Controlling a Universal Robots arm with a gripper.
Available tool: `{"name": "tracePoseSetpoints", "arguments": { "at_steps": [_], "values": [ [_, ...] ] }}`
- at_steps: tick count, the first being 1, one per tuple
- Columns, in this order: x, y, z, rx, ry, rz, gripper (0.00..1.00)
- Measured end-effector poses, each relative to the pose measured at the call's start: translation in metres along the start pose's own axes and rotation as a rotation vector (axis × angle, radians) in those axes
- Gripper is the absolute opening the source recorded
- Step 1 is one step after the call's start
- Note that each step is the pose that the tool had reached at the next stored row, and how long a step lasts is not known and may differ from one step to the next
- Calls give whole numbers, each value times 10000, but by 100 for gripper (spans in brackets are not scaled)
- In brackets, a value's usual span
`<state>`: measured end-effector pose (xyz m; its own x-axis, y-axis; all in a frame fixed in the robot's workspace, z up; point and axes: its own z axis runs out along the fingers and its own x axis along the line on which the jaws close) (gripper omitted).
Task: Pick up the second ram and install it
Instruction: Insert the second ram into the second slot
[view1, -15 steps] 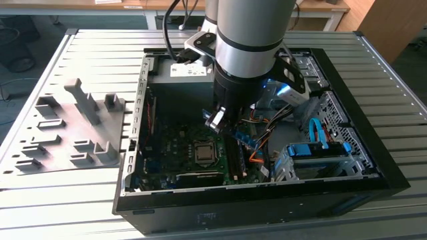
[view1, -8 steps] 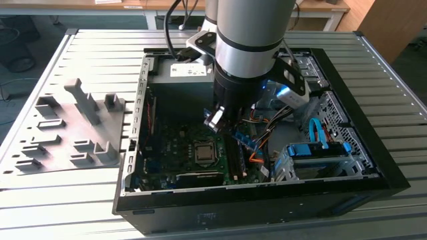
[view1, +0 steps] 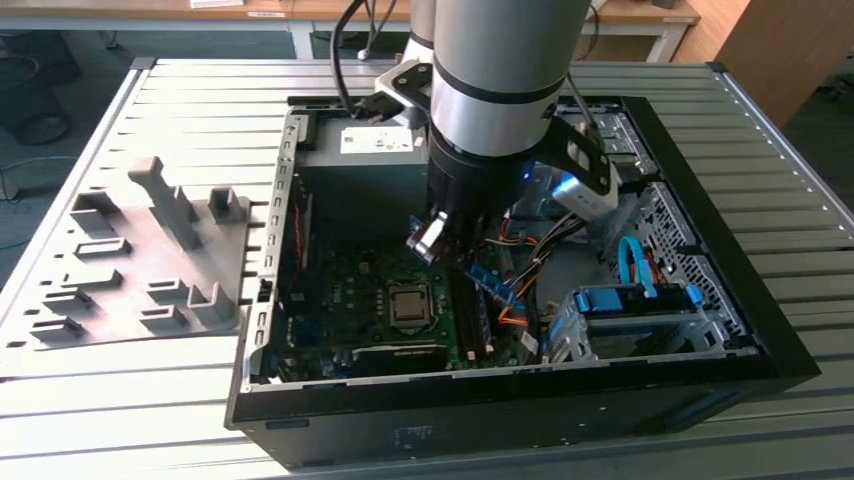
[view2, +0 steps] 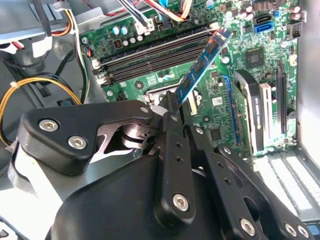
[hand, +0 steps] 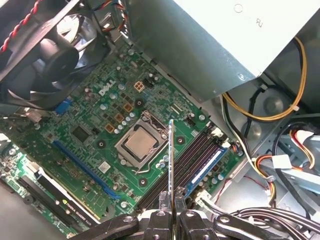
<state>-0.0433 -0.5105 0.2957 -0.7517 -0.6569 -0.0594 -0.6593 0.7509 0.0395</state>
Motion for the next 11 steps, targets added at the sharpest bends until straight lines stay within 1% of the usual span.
{"name": "tracePoseSetpoints", "arguments": {
  "at_steps": [11],
  "values": [
    [0, 0, 1, 35, -17, 511, 14]
  ]
}}
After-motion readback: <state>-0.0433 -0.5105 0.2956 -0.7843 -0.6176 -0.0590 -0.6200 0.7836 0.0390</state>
